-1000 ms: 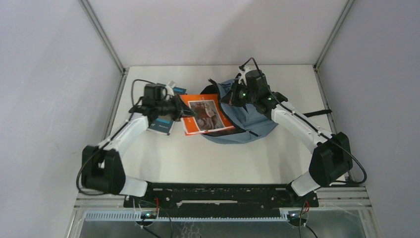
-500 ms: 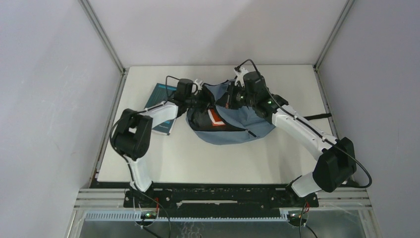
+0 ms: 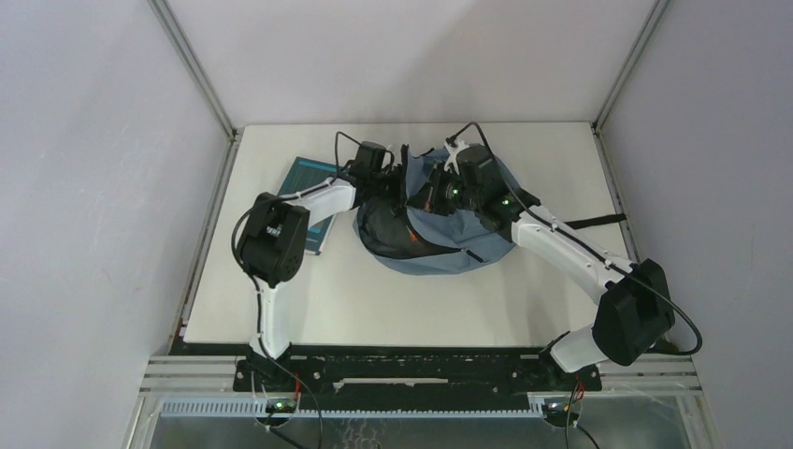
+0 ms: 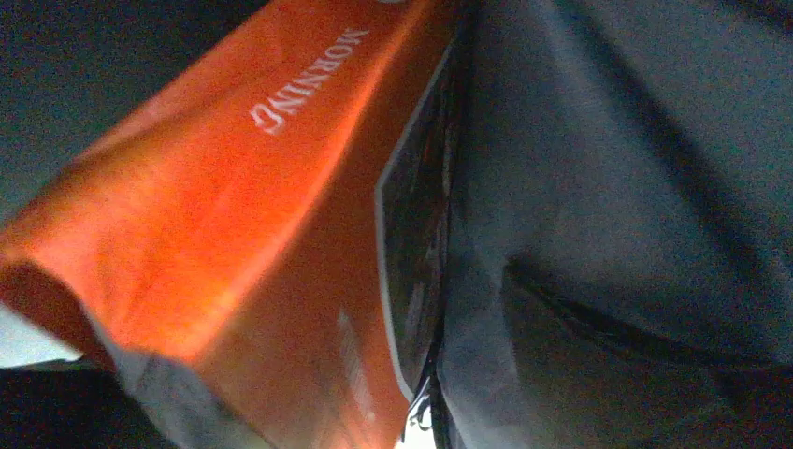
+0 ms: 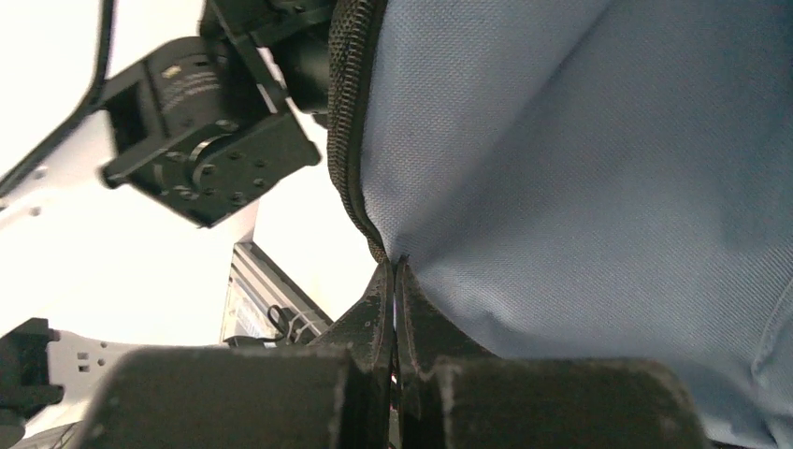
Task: Pack the student bag
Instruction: Place the book in the student bag, then move the student bag to the center of the board.
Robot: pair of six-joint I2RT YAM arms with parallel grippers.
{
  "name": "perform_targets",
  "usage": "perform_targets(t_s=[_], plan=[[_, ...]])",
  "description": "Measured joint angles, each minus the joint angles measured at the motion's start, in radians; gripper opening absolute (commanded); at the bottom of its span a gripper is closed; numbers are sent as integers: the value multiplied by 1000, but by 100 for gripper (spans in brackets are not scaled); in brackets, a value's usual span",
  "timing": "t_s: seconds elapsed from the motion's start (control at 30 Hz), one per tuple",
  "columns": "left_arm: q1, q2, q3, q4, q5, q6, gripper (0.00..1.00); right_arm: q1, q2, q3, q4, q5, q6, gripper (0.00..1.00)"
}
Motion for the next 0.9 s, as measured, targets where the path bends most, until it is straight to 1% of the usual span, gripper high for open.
perform_targets(t_s=[0.07,0.2,0.37,0.53,0.57,0.67,0.8,0.9], plan=[[0,-12,5,-79,-31,53,97,-6,-6,-26,11,1,21,0],[1,-53,6,-228,-95,153,100,-19,-9,-51,21,6,47,0],[0,-134,6,-373,-199,254,100,-24,-9,-55,24,21,58,0],[0,-214,29,-474,-268,356,100,-32,-8,-62,23,45,59,0],[0,-232,31,-492,-276,375,97,-35,-8,-65,23,51,59,0],[0,-288,31,-557,-303,435,96,-51,-8,-77,16,76,57,0],[0,-397,26,-650,-346,504,98,-87,-14,-83,-4,133,33,0],[2,-520,5,-686,-409,543,98,-103,-15,-83,-2,150,13,0]])
